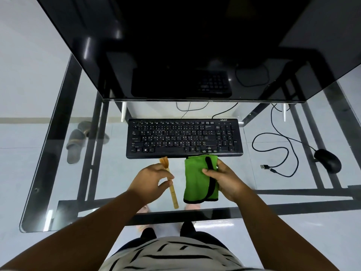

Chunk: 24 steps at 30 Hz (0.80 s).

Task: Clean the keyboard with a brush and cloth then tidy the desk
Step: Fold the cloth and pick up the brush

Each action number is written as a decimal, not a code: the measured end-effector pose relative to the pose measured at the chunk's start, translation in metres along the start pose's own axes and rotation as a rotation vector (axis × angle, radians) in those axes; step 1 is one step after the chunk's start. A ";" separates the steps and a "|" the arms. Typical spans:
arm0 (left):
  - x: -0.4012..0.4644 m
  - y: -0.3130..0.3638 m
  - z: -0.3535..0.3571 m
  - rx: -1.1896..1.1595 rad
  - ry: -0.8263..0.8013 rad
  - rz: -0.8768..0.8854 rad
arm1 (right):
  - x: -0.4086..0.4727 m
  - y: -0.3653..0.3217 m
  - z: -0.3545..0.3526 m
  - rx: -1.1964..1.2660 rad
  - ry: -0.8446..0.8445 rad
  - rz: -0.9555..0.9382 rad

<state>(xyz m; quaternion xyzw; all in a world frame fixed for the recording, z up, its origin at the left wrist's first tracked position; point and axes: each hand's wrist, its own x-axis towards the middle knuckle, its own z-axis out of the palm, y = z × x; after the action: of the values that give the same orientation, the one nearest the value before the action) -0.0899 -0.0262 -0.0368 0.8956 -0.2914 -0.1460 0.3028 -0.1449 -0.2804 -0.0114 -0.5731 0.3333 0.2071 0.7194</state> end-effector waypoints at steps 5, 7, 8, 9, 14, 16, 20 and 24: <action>0.000 0.001 0.002 -0.014 -0.007 -0.019 | 0.005 0.001 -0.004 -0.103 0.044 -0.031; -0.001 0.002 0.002 -0.037 -0.010 -0.044 | 0.004 0.003 -0.004 -0.110 0.048 -0.040; -0.001 0.003 0.001 -0.054 -0.010 -0.064 | 0.003 0.003 -0.004 -0.100 0.042 -0.045; -0.001 0.004 0.001 -0.074 -0.003 -0.086 | 0.002 0.002 -0.004 -0.080 0.027 -0.048; 0.004 0.019 -0.003 -0.307 0.117 -0.226 | -0.007 -0.005 -0.002 0.026 -0.095 -0.059; 0.007 0.025 -0.007 -0.545 0.043 -0.365 | -0.008 -0.009 -0.001 0.053 -0.123 -0.068; 0.012 0.035 -0.017 -0.820 -0.135 -0.483 | -0.007 -0.017 0.010 0.074 -0.167 -0.105; 0.014 0.041 -0.022 -0.945 -0.171 -0.524 | -0.008 -0.023 0.023 0.076 -0.185 -0.129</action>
<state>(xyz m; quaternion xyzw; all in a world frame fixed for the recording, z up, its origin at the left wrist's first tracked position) -0.0869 -0.0509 0.0046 0.6898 0.0151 -0.4036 0.6009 -0.1292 -0.2631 0.0124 -0.5442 0.2355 0.1998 0.7801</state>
